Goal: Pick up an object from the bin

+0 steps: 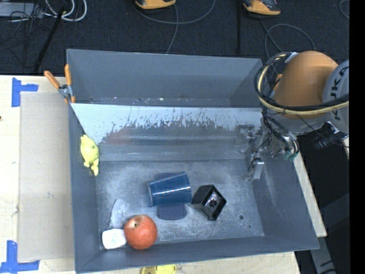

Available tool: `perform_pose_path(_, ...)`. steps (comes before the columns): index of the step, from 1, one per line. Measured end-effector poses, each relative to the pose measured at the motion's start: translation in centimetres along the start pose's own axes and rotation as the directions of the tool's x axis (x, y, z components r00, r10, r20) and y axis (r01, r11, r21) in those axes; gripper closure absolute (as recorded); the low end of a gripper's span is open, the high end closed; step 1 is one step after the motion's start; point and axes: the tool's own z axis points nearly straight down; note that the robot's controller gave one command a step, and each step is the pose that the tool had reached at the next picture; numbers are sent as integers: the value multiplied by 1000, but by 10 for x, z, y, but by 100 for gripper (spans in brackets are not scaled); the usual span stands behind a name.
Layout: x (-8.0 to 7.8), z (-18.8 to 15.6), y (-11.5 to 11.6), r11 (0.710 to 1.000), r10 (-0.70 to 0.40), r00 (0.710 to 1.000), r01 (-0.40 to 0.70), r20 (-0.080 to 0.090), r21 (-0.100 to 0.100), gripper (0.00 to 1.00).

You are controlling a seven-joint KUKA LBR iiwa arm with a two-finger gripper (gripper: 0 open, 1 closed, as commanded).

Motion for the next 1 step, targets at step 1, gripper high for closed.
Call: perform_pose_path(1,-2,-5,0,1000,-2,1000,2,7,1,0)
